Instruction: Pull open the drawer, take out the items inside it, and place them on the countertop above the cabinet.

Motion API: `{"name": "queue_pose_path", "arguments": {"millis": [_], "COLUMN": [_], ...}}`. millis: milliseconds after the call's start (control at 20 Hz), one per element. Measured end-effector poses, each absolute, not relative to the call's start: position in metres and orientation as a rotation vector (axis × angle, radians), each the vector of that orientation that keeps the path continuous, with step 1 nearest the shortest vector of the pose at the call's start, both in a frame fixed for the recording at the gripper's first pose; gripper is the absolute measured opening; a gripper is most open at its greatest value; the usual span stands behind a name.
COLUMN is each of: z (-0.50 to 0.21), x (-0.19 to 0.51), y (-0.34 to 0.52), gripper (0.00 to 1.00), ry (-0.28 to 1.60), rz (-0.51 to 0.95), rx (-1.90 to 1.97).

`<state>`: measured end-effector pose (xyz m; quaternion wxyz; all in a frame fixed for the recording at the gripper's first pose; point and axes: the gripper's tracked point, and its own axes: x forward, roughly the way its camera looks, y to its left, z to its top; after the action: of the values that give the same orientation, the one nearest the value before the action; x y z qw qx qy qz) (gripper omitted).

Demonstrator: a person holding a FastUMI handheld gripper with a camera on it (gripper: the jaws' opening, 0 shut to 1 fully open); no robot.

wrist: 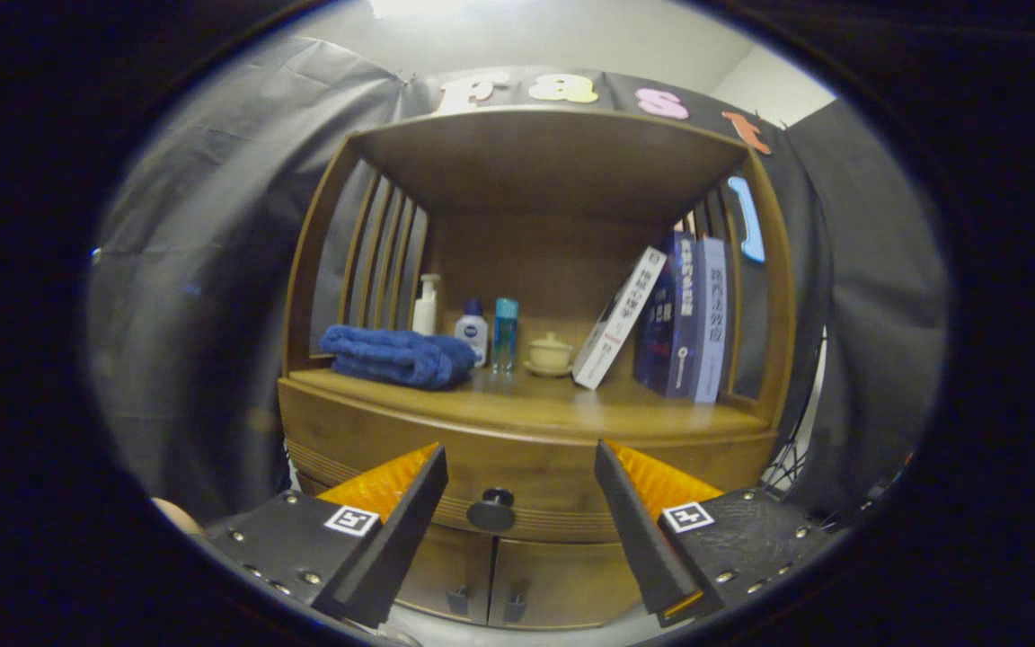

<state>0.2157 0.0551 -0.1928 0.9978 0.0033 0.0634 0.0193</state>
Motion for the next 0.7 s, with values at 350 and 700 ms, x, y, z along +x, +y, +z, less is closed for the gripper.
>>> {"name": "queue_pose_path", "arguments": {"millis": [350, 700], "z": [-0.256, -0.275], "x": [0.245, 0.258], "y": [0.067, 0.077], "gripper": [0.84, 0.43], "ry": [0.242, 0.307], "rz": [0.024, 0.005], "rx": [0.064, 0.097]}}
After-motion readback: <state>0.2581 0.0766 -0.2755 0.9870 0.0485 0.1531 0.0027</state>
